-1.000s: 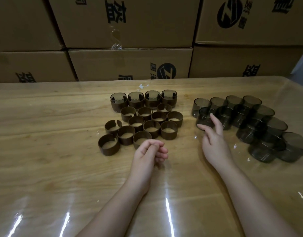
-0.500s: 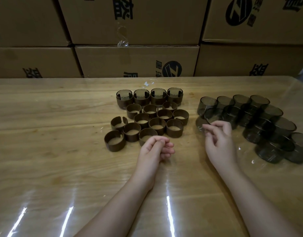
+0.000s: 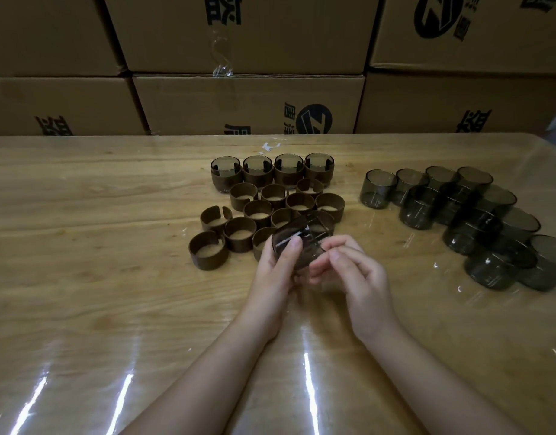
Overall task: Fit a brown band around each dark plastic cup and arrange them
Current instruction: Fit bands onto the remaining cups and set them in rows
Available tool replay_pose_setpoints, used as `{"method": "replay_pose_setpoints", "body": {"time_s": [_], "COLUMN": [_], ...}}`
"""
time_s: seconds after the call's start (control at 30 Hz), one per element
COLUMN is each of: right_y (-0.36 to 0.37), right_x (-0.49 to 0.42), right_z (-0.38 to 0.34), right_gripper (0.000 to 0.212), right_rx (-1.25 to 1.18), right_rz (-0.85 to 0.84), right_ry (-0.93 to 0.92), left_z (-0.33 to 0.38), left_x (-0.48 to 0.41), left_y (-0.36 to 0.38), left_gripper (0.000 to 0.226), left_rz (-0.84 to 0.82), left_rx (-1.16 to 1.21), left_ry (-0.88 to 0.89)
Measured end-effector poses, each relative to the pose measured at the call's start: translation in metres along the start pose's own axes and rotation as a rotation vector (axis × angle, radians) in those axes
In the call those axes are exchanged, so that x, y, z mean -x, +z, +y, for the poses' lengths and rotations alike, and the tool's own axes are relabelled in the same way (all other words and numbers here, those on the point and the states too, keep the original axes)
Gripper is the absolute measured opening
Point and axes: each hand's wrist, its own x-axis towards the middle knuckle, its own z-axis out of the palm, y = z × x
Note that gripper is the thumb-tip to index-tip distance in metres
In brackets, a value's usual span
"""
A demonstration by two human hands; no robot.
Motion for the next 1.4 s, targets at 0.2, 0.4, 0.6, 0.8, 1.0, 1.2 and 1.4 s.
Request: {"method": "replay_pose_setpoints", "body": {"time_s": [0.2,0.4,0.6,0.8,1.0,1.2,1.4], "right_y": [-0.003,-0.007,-0.009,-0.009,-0.011,-0.009,-0.006], "right_x": [0.005,-0.001,-0.003,-0.005,-0.006,-0.006,-0.005], "right_z": [0.012,0.016,0.013,0.013,0.015,0.019,0.021], "right_gripper": [0.018,0.046,0.048,0.043,0.036,0.037,0.037], "right_rx": [0.583,0.642,0.724,0.74,0.688,0.677,0.619], "right_rz": [-0.102,-0.04,-0.138,-0.159,-0.112,-0.041,-0.059], "right_ry": [-0.497,-0.502,-0.422,-0.423,-0.313,-0.273,-0.21], "left_z": [-0.001,0.002,0.003,0.006,0.008,0.006,0.002], "left_x": [0.002,0.002,0.0,-0.003,-0.004,-0.002,-0.004], "left_y": [-0.003,-0.004,-0.01,-0.021,-0.015,-0.011,-0.011], "left_gripper": [0.062,0.07,0.075,0.074,0.061,0.052,0.053], "left_rz": [-0.057,-0.039,-0.103,-0.226,-0.211,-0.103,0.003], "left_rx": [0.063,0.082,0.134,0.233,0.236,0.157,0.028], "left_ry": [-0.019,0.012,-0.085,-0.172,-0.104,-0.017,0.044]}}
